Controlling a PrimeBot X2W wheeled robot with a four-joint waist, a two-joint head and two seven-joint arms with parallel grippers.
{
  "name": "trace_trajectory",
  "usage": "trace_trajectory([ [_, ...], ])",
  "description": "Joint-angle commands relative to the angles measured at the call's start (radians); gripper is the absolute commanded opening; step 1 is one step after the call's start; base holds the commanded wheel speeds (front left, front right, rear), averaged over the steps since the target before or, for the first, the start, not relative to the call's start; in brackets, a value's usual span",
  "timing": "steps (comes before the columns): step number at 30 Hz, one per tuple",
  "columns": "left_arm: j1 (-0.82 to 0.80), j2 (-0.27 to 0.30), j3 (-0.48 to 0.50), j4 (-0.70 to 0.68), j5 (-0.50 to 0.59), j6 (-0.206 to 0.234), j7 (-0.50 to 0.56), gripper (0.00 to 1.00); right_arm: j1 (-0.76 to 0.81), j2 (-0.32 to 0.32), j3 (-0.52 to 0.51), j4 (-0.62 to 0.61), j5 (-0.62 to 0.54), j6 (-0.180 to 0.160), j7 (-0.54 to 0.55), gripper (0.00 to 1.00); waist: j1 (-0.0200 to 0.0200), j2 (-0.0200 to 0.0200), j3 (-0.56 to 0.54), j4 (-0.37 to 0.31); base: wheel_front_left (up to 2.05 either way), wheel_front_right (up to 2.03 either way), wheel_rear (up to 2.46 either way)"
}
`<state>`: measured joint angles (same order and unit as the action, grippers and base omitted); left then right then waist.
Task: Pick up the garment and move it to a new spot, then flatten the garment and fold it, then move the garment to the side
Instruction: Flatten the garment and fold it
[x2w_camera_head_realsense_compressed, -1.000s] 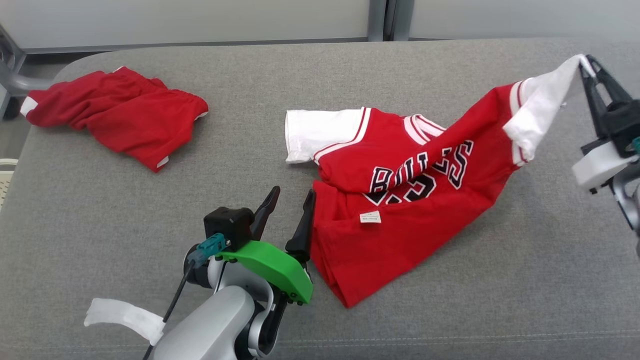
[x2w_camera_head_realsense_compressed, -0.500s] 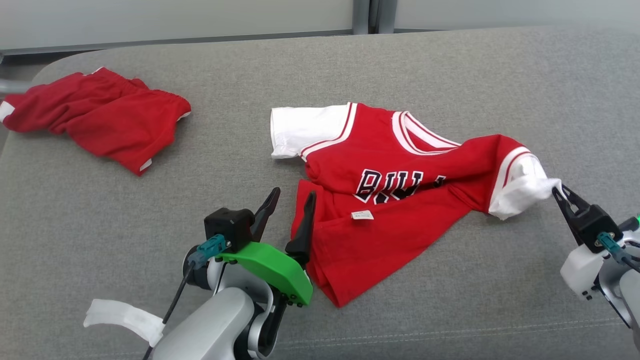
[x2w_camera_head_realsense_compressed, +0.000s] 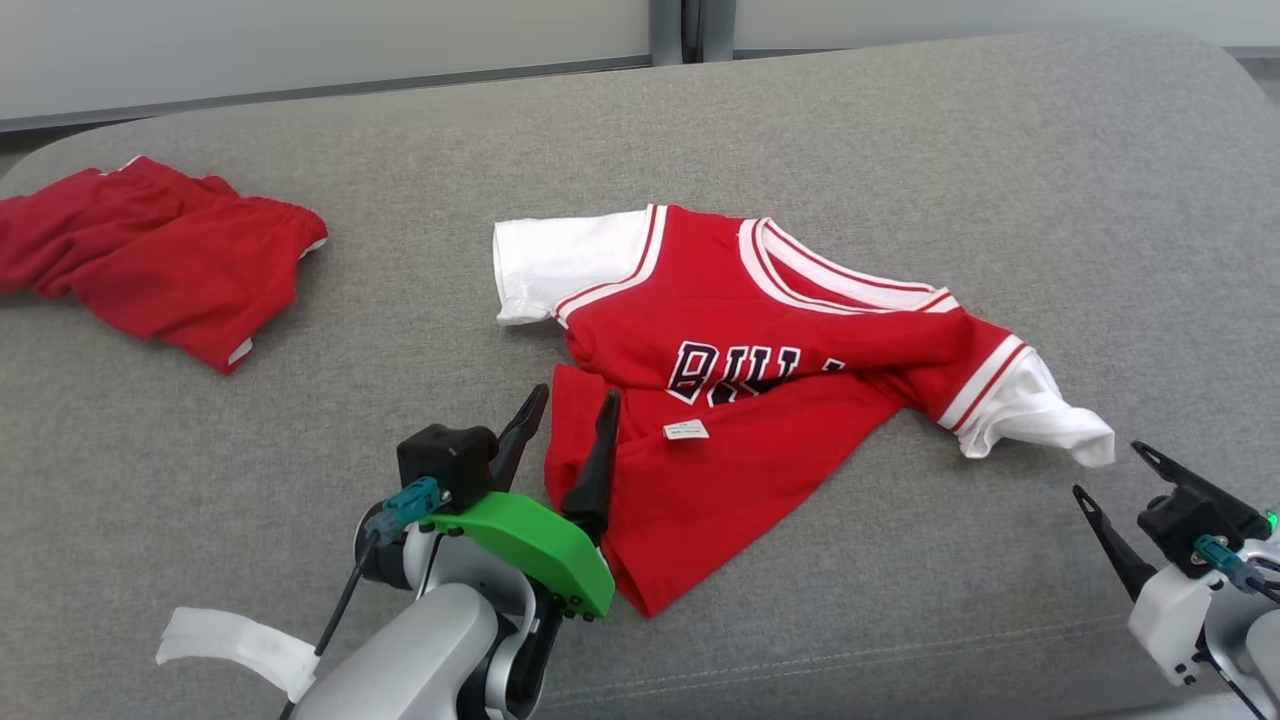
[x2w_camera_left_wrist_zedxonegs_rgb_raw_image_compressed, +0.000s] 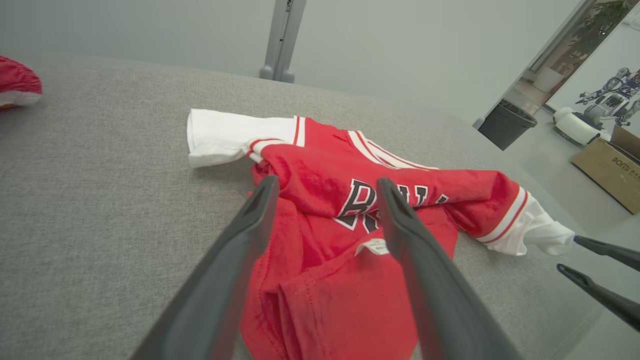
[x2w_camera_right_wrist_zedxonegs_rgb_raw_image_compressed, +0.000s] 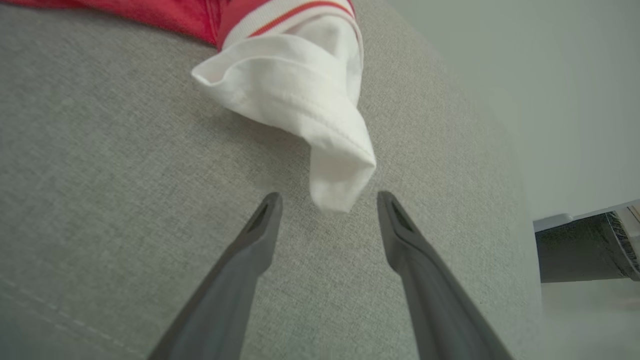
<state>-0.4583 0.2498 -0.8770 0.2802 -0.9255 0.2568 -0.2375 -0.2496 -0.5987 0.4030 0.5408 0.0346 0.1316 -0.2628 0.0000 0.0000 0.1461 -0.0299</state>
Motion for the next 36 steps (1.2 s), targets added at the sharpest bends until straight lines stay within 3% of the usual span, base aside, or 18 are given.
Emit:
trace_trajectory([
  [1, 0.017, 0.009, 0.006, -0.003, -0.003, 0.008, -0.003, 1.00, 0.023, -0.007, -0.010, -0.006, 0.024, -0.002, -0.004, 1.00, 0.0000, 0.0000, -0.001, -0.006, 0.00, 0.00, 0.00],
  [10, 0.031, 0.015, 0.021, -0.018, -0.004, 0.009, -0.011, 1.00, 0.032, -0.040, -0.049, -0.117, 0.262, -0.002, -0.004, 1.00, 0.0000, 0.0000, -0.004, -0.006, 0.00, 0.00, 0.00],
  [16, 0.017, 0.012, 0.015, -0.057, 0.016, 0.011, -0.014, 1.00, -0.088, -0.077, -0.031, -0.144, 0.422, -0.002, 0.074, 1.00, 0.0000, 0.0000, 0.010, 0.038, 0.00, 0.00, 0.00],
  [26, -0.029, -0.013, -0.007, -0.095, 0.042, 0.004, -0.010, 1.00, -0.372, -0.042, 0.021, 0.068, 0.600, -0.002, 0.329, 1.00, 0.0000, 0.0000, 0.072, 0.184, 0.00, 0.00, 0.00],
  [36, -0.028, -0.029, -0.014, -0.095, 0.047, -0.003, -0.014, 1.00, -0.439, -0.044, 0.144, 0.212, 0.740, -0.002, 0.540, 1.00, 0.0000, 0.0000, 0.087, 0.283, 0.00, 0.00, 0.00],
])
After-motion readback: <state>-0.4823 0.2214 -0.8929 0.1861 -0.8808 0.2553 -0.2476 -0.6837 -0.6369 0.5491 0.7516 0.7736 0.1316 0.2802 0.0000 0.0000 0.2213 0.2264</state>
